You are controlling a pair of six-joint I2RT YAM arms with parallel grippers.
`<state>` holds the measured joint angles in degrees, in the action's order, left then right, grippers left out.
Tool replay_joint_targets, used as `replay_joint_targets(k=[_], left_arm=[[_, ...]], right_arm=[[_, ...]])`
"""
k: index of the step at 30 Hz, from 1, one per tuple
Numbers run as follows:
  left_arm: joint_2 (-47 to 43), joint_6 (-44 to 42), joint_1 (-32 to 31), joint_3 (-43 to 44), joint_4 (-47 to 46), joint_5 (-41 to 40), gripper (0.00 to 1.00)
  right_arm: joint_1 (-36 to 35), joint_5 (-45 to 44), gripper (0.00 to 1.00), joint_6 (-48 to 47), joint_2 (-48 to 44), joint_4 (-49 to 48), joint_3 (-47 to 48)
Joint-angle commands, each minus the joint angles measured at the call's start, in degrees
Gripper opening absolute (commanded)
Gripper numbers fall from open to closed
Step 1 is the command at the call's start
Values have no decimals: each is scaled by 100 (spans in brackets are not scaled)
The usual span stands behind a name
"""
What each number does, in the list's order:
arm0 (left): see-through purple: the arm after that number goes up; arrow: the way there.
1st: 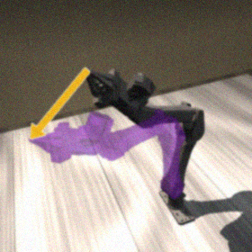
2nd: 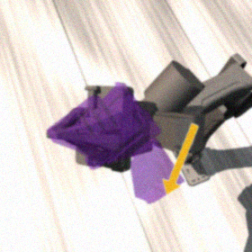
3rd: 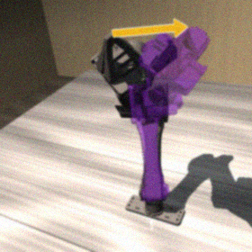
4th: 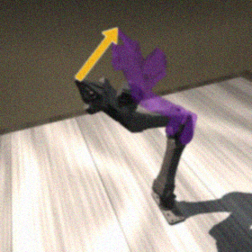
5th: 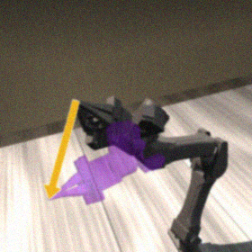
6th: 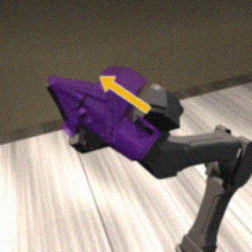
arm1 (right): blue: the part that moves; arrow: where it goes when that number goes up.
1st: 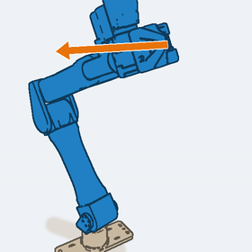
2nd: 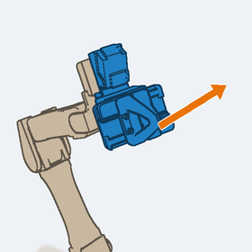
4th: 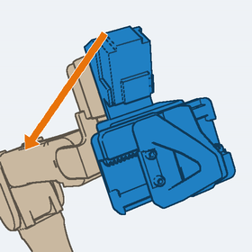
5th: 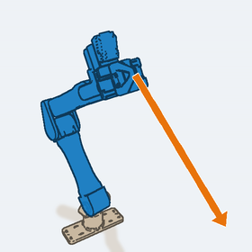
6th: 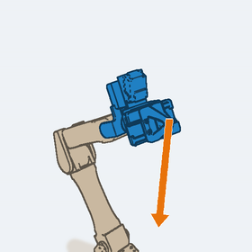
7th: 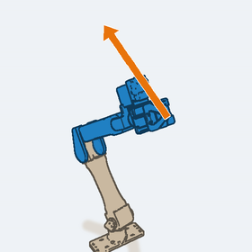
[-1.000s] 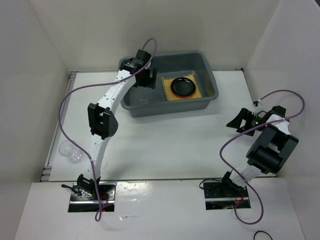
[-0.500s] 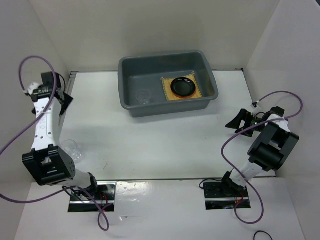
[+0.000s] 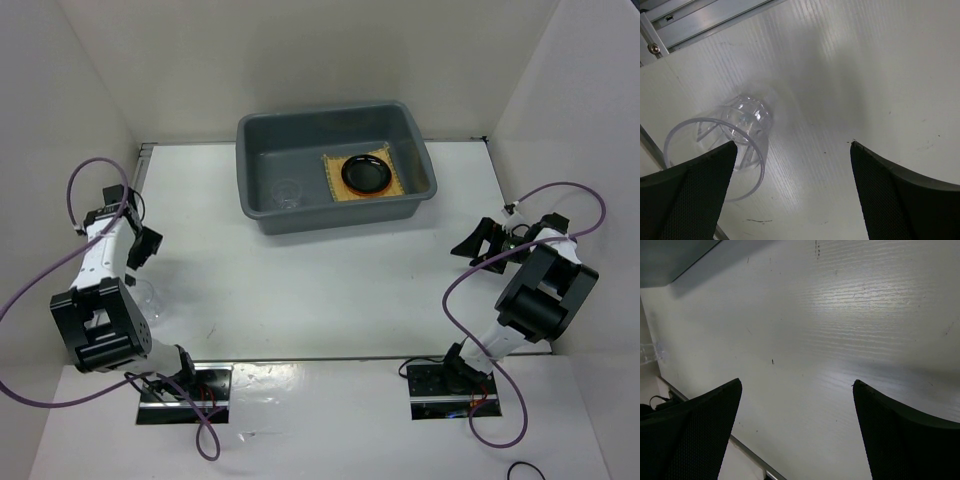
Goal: Place the mixed dishes into the plastic bin
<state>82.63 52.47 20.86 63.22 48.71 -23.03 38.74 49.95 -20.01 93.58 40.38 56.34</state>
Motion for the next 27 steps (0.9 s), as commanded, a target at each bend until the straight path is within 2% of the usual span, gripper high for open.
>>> replay_joint_targets(k=[1, 10, 11, 13, 16, 17, 18, 24, 27], left_arm=[[-98, -96, 23, -221, -335, 61, 100], [244, -211, 76, -784, -739, 237, 100], [332, -211, 76, -846, -818, 307, 96], [385, -342, 129, -908, -897, 308, 87], [456, -404, 129, -786, -1029, 527, 57], [517, -404, 129, -715, -1030, 588, 21], [622, -352, 190, -610, -1030, 589, 0], [808, 587, 243, 918, -1468, 1853, 0], [553, 1457, 243, 1297, -2398, 2486, 0]], right_arm=[[-42, 76, 95, -20, 20, 40, 211], [-42, 23, 95, 32, 20, 40, 211], [-42, 23, 95, 32, 20, 40, 211], [-42, -30, 95, 32, 20, 40, 211], [-42, -30, 95, 85, 20, 40, 211], [-42, -30, 95, 85, 20, 40, 211], [-42, -30, 95, 85, 20, 40, 211], [-42, -30, 95, 138, 20, 40, 211], [-42, -30, 95, 138, 20, 40, 211]])
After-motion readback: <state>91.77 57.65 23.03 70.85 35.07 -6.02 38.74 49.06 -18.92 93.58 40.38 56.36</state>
